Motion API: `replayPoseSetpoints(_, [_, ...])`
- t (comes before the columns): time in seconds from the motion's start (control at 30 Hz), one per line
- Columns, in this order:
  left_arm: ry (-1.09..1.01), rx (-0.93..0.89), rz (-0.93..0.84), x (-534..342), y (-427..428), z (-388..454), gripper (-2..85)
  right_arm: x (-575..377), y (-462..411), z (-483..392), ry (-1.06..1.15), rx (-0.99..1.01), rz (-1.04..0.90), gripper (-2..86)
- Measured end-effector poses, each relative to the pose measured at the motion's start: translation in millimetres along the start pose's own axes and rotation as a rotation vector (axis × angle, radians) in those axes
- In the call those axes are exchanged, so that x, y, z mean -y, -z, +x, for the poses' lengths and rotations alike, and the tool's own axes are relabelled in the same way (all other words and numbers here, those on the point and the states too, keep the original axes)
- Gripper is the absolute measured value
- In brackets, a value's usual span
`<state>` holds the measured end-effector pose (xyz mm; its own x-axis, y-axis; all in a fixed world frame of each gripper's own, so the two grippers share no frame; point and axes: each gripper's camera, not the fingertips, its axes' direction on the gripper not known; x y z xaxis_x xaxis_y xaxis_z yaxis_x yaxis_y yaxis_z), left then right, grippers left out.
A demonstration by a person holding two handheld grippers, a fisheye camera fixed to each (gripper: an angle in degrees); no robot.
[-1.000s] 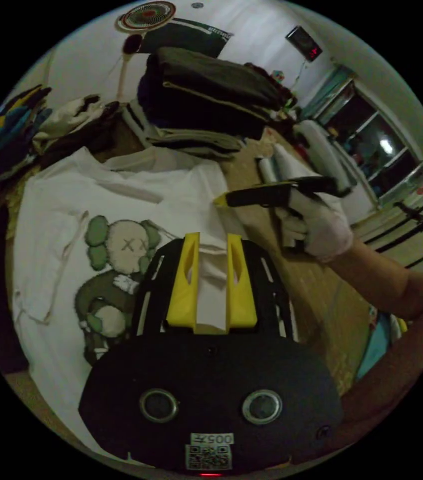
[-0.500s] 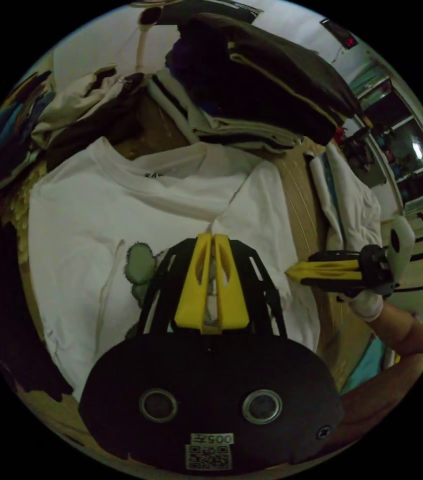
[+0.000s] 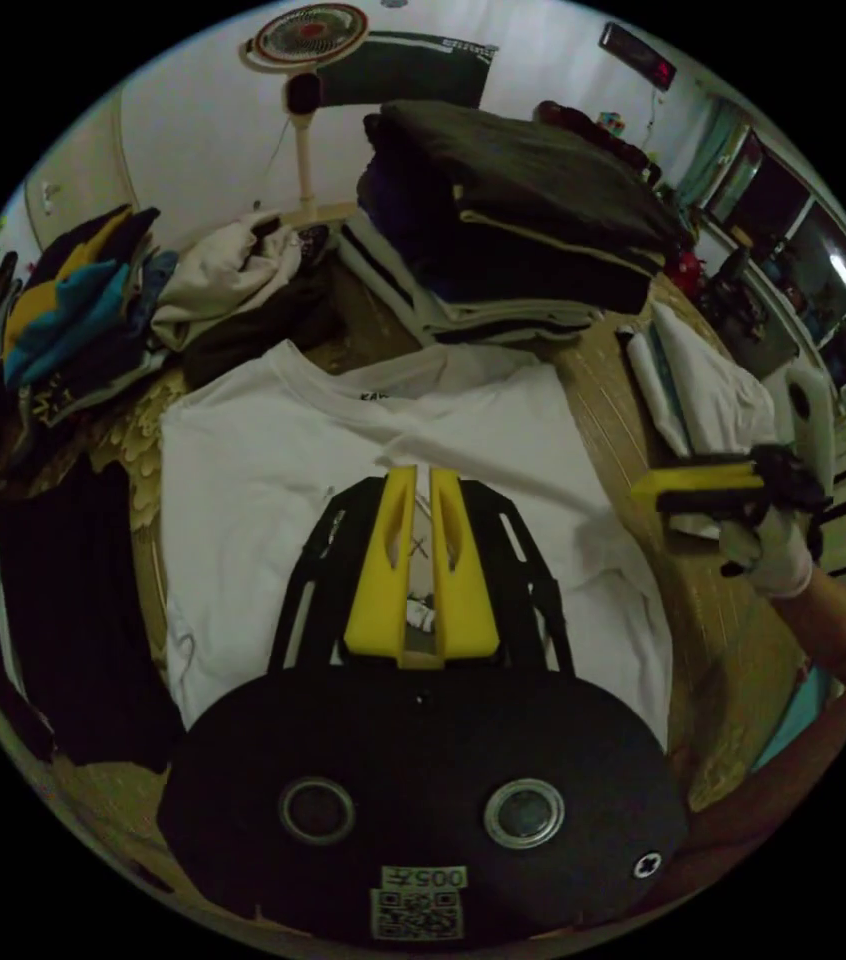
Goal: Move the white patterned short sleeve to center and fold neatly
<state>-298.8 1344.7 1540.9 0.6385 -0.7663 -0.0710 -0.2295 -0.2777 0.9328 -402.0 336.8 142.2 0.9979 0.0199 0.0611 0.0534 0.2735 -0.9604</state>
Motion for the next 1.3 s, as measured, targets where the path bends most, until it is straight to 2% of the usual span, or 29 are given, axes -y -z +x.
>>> replayPoseSetpoints(0.07, [0.022,0.041,0.049,-15,4,6,3.2,13,-8,5,0.005,-0.048,0.015,-1.0])
replayPoseSetpoints(0.13, [0.048,-0.029,0.06,-24,-3,6,1.9,32,-34,14,0.002,-0.064,-0.004,-1.0])
replayPoseSetpoints(0.23, [0.011,-0.118,-0.076,-28,-30,5,0.6,48,-75,27,-0.044,-0.018,-0.077,-0.9])
replayPoseSetpoints(0.33, [-0.021,-0.099,-0.134,-36,-48,3,0.0,48,-99,41,-0.07,-0.077,-0.103,-0.9])
replayPoseSetpoints(0.5, [-0.015,-0.139,-0.112,-48,-54,-16,-0.4,38,-117,69,-0.186,-0.046,-0.044,-0.9])
replayPoseSetpoints(0.6, [0.059,-0.291,-0.113,-58,-58,-44,-0.6,39,-135,74,-0.208,-0.033,-0.047,-0.9])
replayPoseSetpoints(0.67, [0.089,-0.417,-0.045,-68,-45,-74,-0.6,37,-139,72,-0.178,0.042,-0.008,-0.9])
replayPoseSetpoints(0.7, [0.08,-0.423,-0.025,-71,-38,-81,-0.6,33,-139,69,-0.144,0.113,0.033,-0.9])
replayPoseSetpoints(0.8, [-0.101,-0.312,-0.063,-80,-7,-106,-0.6,21,-143,56,-0.053,0.196,0.049,-1.0])
replayPoseSetpoints(0.97, [-0.424,-0.148,-0.403,-139,36,-130,-0.3,-10,-172,26,0.051,0.296,-0.055,-1.0])
replayPoseSetpoints(1.03, [-0.464,-0.087,-0.486,-170,47,-140,-0.2,-27,-193,7,0.102,0.322,-0.131,-1.0])
replayPoseSetpoints(1.17, [-0.41,-0.059,-0.604,-249,57,-173,1.3,-53,-231,-26,0.179,0.354,-0.273,-0.9])
replayPoseSetpoints(1.3, [-0.344,-0.043,-0.694,-319,49,-198,7.1,-85,-278,-63,0.267,0.374,-0.455,-0.3])
